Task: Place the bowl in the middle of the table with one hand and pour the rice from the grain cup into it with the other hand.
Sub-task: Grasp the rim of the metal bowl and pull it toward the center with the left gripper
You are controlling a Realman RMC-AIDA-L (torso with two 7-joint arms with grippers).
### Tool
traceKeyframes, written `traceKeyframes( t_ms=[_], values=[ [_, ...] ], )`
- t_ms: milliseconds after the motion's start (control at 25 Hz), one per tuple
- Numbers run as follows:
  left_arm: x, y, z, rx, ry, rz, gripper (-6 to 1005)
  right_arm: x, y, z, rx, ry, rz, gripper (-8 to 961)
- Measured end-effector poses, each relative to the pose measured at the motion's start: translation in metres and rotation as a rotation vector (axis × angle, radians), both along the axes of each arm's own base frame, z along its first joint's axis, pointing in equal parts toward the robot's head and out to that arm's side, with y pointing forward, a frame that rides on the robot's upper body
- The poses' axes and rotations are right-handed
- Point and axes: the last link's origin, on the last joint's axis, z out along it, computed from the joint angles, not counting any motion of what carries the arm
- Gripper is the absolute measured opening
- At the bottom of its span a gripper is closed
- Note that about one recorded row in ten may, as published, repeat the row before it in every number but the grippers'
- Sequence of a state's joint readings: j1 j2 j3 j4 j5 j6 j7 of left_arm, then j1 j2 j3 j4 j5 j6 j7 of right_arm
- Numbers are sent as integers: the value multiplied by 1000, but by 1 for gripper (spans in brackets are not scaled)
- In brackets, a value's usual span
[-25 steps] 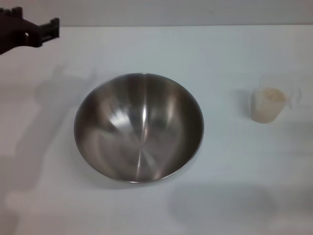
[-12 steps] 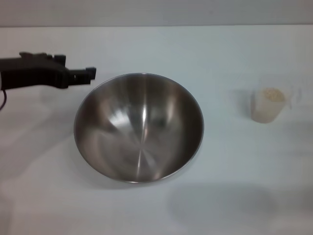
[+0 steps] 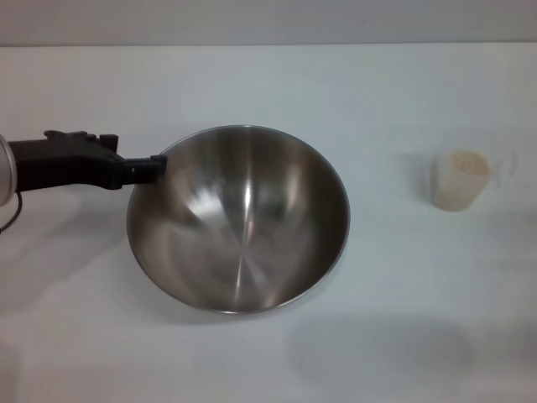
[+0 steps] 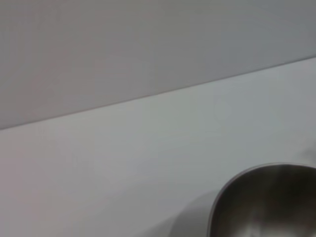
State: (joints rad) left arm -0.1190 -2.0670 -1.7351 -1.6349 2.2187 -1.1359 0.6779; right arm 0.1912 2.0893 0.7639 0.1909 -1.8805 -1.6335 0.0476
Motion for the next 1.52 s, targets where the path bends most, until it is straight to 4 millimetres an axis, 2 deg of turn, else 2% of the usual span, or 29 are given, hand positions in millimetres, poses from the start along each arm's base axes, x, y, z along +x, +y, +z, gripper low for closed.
traceKeyframes(
  t_ms=[120, 280, 400, 1080, 1520],
  values=[
    [0, 0, -2, -5, 0, 1, 823, 0, 0, 0, 0, 0, -1, 826],
    [-3, -2, -20, -44, 3, -1, 822, 0, 0, 0, 0, 0, -1, 826],
    [-5, -2, -24, -47, 11, 0, 822, 0, 0, 0, 0, 0, 0, 826],
    [-7, -5, -38, -65, 26, -2, 819, 0, -1, -2, -13, -2, 3, 826],
    [-3, -8, -41, -95, 38, -37, 741, 0, -2, -2, -14, -3, 0, 827]
  ],
)
